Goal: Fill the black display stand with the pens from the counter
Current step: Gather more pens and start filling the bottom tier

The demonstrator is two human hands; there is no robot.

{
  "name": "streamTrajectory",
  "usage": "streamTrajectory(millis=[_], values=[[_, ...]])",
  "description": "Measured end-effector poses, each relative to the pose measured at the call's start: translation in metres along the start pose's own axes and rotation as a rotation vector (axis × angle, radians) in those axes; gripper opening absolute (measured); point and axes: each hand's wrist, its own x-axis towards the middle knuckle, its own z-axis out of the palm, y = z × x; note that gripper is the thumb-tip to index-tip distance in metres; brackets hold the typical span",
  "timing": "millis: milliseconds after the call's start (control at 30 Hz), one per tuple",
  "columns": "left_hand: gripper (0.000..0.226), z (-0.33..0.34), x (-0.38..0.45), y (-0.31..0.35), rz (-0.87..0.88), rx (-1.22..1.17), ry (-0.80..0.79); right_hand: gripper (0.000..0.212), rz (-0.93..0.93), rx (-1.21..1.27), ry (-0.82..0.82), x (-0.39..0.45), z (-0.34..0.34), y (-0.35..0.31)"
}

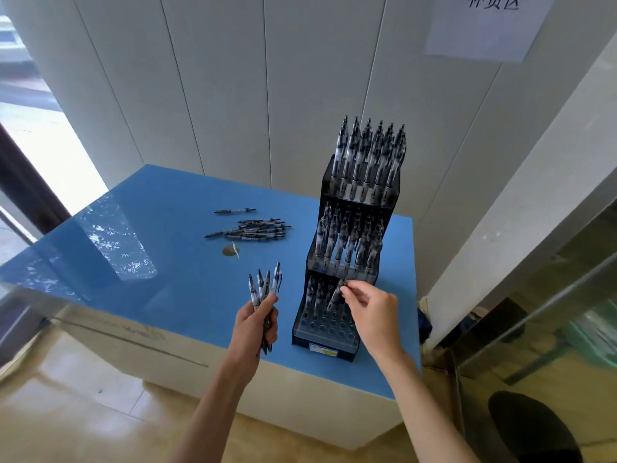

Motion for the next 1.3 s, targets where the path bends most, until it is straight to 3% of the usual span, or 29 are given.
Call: streamTrajectory(millis=[367,533,733,900,1033,1300], values=[[0.015,0.011,0.004,0.005,-0.068,-0.074,-0.072,0.009,-0.011,-0.162,-0.185,0.002,0.023,0.013],[0.018,0.017,0.006,0.002,-0.046,-0.014,-0.060,0.012,0.034,-0.155,-0.171,-0.002,0.029,0.020],[0.037,0.021,0.005,0.000,0.006,0.047,-0.086,0.013,0.038,-0.160,-0.196,0.001,0.027,0.018],[0.038,0.028,0.003,0.002,0.053,0.076,-0.146,0.010,0.108,0.106,-0.122,0.009,0.008,-0.002],[0.036,0.038,0.004,0.001,0.065,0.130,-0.192,0.016,0.322,0.519,-0.245,0.019,-0.009,-0.030],[0.023,0.053,0.001,0.000,0.042,0.139,-0.263,0.012,0.505,0.693,-0.259,0.021,-0.014,-0.031]])
